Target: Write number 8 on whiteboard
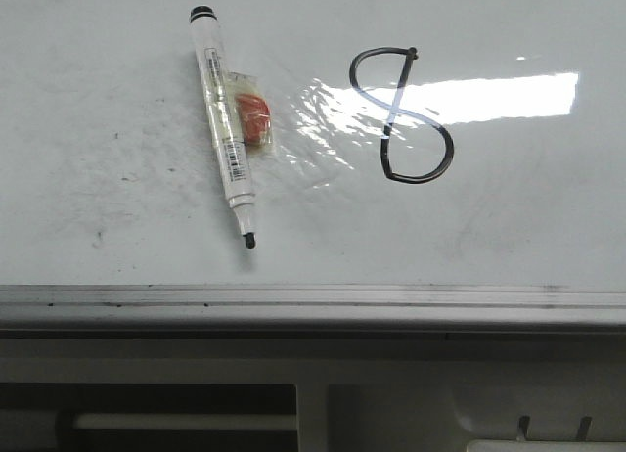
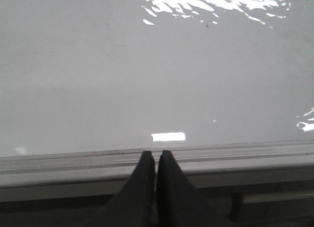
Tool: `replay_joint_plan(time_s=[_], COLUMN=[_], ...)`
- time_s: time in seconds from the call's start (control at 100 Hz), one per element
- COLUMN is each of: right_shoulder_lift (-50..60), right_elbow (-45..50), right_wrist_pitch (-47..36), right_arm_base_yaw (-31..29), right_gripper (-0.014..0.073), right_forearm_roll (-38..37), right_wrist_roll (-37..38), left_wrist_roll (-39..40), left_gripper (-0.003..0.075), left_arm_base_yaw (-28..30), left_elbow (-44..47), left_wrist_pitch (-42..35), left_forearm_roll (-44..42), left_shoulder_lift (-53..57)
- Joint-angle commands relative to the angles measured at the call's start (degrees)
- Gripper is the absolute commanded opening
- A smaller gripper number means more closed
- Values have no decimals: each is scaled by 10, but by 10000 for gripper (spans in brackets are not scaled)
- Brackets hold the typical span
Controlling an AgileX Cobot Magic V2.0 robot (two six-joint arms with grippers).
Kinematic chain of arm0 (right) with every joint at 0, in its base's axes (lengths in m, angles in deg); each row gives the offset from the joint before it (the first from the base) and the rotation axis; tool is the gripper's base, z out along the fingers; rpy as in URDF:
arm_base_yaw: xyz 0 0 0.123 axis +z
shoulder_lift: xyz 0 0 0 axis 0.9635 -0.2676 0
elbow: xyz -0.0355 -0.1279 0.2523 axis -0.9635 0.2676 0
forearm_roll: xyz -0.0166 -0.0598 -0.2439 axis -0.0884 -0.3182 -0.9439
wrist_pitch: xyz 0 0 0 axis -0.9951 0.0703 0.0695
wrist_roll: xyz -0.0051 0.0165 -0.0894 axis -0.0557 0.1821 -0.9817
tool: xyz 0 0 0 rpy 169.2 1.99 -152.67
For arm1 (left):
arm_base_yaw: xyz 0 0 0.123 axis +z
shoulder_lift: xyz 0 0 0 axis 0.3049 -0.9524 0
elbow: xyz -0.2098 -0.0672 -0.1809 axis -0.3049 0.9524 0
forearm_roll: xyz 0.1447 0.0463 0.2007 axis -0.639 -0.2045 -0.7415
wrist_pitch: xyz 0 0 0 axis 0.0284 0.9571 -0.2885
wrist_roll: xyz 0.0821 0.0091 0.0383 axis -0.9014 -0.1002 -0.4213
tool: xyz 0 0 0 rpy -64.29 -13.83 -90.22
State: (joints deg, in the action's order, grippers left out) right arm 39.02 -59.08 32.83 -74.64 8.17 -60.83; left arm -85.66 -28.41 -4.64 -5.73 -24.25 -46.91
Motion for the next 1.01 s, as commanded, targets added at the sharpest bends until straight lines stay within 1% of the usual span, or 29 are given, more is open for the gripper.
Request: replay_joint_plan(time_s=[0.0,0.11,0.4,0.53,1.0], right_shoulder_lift=[-1,17,129,174,173], right_elbow=[6,6,6,6,6], right_wrist_pitch=[6,59,115,117,112], right_arm_base_yaw=[0,0,0,0,0], right_gripper=[-42,-43,-42,-42,-42], right_forearm_roll=[11,11,5,5,5], right_wrist_roll=[-11,-11,-11,-11,-11], left_wrist_roll=[6,6,5,5,5], left_gripper=[-20,-20,-20,-20,-20], left_arm_base_yaw=[1,1,1,1,1], left_elbow=[22,22,22,22,22], left_wrist_pitch=[-26,-26,-26,-26,-26], left_forearm_roll=[0,0,0,0,0], left_shoulder_lift=[15,15,15,15,15])
